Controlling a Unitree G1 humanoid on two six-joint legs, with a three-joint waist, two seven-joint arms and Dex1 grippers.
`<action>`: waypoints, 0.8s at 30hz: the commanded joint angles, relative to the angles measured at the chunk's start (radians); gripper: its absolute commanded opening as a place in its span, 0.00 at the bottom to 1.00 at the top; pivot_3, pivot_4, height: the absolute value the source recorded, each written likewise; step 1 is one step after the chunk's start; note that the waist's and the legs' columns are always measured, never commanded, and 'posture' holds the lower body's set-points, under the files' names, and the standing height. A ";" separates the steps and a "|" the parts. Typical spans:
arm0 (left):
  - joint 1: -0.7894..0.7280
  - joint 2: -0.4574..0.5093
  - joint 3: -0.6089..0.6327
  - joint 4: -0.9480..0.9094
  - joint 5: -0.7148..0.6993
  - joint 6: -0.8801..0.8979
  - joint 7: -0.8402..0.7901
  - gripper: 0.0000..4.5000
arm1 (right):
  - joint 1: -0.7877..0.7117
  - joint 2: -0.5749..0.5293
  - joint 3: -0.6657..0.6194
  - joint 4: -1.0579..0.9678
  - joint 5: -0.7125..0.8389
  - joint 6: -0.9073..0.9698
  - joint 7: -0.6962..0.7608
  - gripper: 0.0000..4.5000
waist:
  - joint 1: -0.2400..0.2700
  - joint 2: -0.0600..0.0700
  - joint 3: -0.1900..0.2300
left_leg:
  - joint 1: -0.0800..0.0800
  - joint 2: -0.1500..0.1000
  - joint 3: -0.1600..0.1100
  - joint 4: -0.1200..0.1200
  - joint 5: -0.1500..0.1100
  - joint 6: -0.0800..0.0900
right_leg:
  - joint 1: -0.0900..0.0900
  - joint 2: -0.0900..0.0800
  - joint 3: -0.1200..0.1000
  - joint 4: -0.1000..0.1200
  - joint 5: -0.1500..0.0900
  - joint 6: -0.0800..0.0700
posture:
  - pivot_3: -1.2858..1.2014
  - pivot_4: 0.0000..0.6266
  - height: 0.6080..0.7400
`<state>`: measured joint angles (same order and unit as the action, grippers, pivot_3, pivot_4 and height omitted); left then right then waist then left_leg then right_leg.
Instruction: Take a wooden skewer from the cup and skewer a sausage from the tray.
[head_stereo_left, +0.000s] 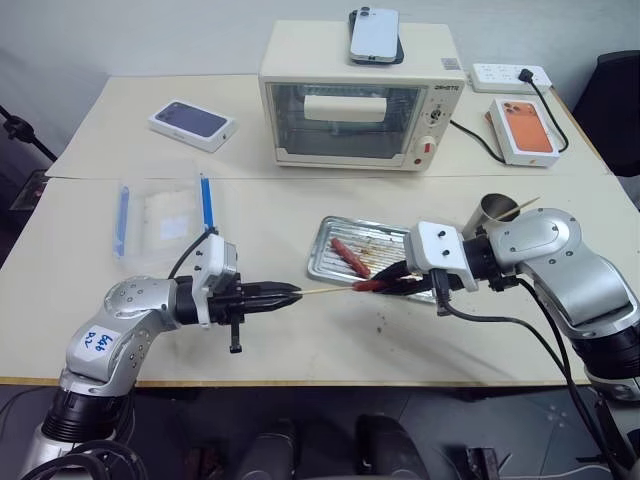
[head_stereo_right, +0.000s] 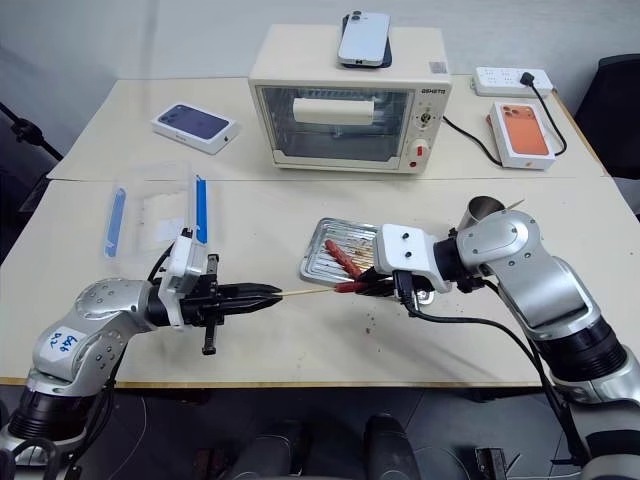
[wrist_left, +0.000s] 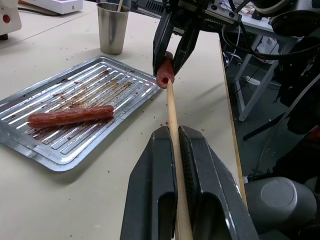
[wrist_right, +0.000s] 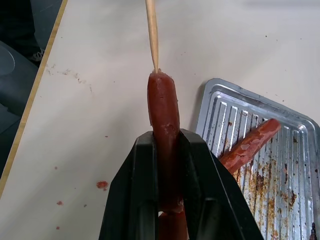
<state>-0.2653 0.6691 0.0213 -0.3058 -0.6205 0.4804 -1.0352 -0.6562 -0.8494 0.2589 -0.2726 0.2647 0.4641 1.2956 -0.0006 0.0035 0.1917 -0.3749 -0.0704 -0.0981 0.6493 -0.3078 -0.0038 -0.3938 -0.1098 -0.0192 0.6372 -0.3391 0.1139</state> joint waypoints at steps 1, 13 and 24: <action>0.006 0.002 0.017 -0.012 0.001 -0.013 0.002 0.00 | -0.005 -0.002 -0.015 -0.015 0.002 -0.012 0.003 0.12 | 0.000 0.000 0.000 | 0.000 0.000 0.000 0.000 0.000 0.000 | 0.000 0.000 0.000 0.000 0.000 0.000 | 0.52 0.24 1.00; 0.010 -0.026 -0.008 -0.025 0.008 -0.009 0.022 0.00 | -0.015 0.014 0.004 -0.019 0.000 -0.019 0.005 0.12 | 0.000 0.000 0.000 | 0.000 0.000 0.000 0.000 0.000 0.000 | 0.000 0.000 0.000 0.000 0.000 0.000 | 0.52 0.24 1.00; 0.011 -0.028 -0.015 -0.022 0.007 -0.011 0.024 0.00 | -0.041 0.043 0.026 -0.002 -0.027 -0.016 0.002 0.12 | 0.000 0.000 0.000 | 0.000 0.000 0.000 0.000 0.000 0.000 | 0.000 0.000 0.000 0.000 0.000 0.000 | 0.52 0.24 1.00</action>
<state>-0.2615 0.6343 -0.0177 -0.3067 -0.6163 0.4806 -1.0158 -0.6861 -0.8021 0.2947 -0.2667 0.2399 0.4596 1.2941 -0.0003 0.0034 0.1917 -0.3749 -0.0706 -0.0982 0.6497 -0.3078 -0.0038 -0.3938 -0.1099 -0.0192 0.6376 -0.3391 0.1139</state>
